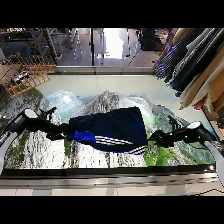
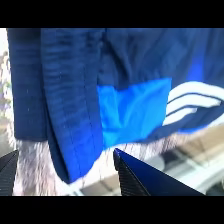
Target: Fold the clothes and pants, and hang the long-sleeved shirts on hangers.
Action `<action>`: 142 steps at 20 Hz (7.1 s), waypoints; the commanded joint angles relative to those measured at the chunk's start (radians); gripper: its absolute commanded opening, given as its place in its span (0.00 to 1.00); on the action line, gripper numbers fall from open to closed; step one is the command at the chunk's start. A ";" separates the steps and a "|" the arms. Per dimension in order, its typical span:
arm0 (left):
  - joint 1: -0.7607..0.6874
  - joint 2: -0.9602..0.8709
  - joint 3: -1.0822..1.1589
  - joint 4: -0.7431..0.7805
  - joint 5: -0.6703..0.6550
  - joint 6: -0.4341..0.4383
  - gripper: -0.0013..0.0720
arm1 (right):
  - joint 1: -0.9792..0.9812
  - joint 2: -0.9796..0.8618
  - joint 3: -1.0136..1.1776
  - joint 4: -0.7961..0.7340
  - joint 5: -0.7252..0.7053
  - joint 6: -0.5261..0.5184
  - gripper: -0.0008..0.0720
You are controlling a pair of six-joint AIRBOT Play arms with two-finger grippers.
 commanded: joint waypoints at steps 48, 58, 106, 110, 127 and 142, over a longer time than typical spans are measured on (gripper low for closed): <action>0.061 0.009 -0.006 -0.306 0.049 0.049 0.04 | 0.120 -0.208 0.290 -0.076 -0.083 0.053 0.59; 0.062 0.009 -0.004 -0.310 0.049 0.049 0.04 | 0.174 -0.208 0.368 -0.089 -0.098 0.008 0.03; -0.260 -0.195 0.188 -0.121 -0.019 0.154 0.04 | 0.188 -0.183 0.566 -0.315 0.112 0.104 0.02; -0.295 -0.263 0.188 -0.122 0.040 0.096 0.03 | 0.283 -0.079 0.628 -0.314 0.111 0.193 0.02; 0.060 0.263 0.190 -0.114 -0.267 0.114 0.04 | 1.081 -0.341 0.962 -0.417 -0.007 0.206 0.73; 0.072 0.263 0.190 -0.114 -0.266 0.119 0.04 | 0.674 -0.306 0.534 -0.110 0.072 0.254 0.89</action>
